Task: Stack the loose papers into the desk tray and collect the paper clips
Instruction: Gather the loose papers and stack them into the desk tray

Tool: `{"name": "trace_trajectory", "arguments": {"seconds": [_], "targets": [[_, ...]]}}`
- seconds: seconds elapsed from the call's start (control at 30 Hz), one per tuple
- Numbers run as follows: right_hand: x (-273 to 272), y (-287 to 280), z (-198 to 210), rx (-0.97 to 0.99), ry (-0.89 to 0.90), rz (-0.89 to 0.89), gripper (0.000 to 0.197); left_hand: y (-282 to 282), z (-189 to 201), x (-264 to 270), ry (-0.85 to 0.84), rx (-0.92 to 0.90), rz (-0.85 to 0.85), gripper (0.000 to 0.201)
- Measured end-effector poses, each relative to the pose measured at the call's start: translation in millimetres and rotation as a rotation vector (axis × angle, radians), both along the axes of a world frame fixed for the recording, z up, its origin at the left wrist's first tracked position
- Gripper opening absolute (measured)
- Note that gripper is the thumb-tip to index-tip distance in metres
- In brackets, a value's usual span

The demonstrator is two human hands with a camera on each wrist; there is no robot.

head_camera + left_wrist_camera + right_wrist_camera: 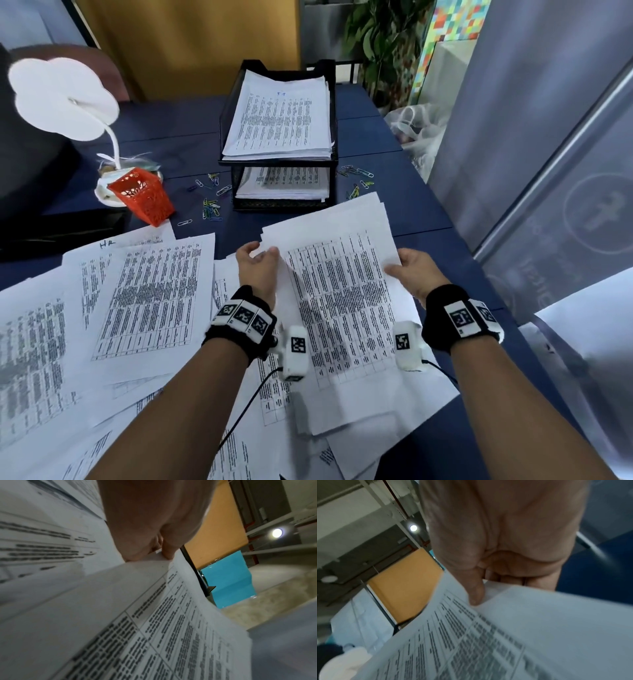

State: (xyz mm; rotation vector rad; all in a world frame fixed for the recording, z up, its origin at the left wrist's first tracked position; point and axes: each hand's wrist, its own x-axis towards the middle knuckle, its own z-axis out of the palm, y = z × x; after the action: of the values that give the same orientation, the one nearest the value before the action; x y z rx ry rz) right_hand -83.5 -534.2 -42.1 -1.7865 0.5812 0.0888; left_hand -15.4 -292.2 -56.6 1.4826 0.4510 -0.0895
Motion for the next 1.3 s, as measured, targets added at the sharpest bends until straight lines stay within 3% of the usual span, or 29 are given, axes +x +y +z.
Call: {"name": "trace_trajectory", "arguments": {"seconds": [0.13,0.27,0.33,0.4,0.5,0.57,0.77,0.9,1.1,1.3], "targets": [[6.3,8.9,18.6,0.132,-0.161,-0.11,0.021,9.2,12.4,3.4,-0.025,-0.03,-0.128,0.032],[16.3,21.4,49.0,0.142,-0.32,-0.14,0.018,11.7,36.3,-4.9,-0.177,0.168,-0.314,0.022],[20.1,29.0,65.4,0.116,-0.432,-0.163,0.02,10.7,55.3,-6.7,-0.334,0.227,-0.262,0.033],[20.9,38.5,81.3,0.108,-0.569,-0.193,0.023,9.8,78.1,-6.2,-0.502,0.217,-0.193,0.03],[20.6,51.2,94.3,0.114,-0.697,-0.234,0.034,9.4,98.8,-3.2,-0.571,0.149,-0.161,0.027],[21.1,56.6,92.1,0.15,-0.704,-0.229,0.027,10.9,97.6,-2.6,-0.551,0.137,-0.171,0.031],[16.9,57.2,73.4,0.273,-0.57,-0.272,0.035,21.0,75.2,1.5,-0.428,0.109,-0.204,0.041],[16.9,58.9,61.7,0.263,-0.443,-0.174,0.022,20.3,66.7,7.4,-0.279,-0.037,-0.258,0.026],[20.4,64.8,66.3,0.223,-0.483,-0.191,0.03,11.8,71.5,10.2,-0.316,-0.016,-0.291,0.028],[21.7,65.7,54.6,0.2,-0.382,-0.162,0.033,15.7,53.9,12.0,-0.252,0.013,-0.259,0.032]]}}
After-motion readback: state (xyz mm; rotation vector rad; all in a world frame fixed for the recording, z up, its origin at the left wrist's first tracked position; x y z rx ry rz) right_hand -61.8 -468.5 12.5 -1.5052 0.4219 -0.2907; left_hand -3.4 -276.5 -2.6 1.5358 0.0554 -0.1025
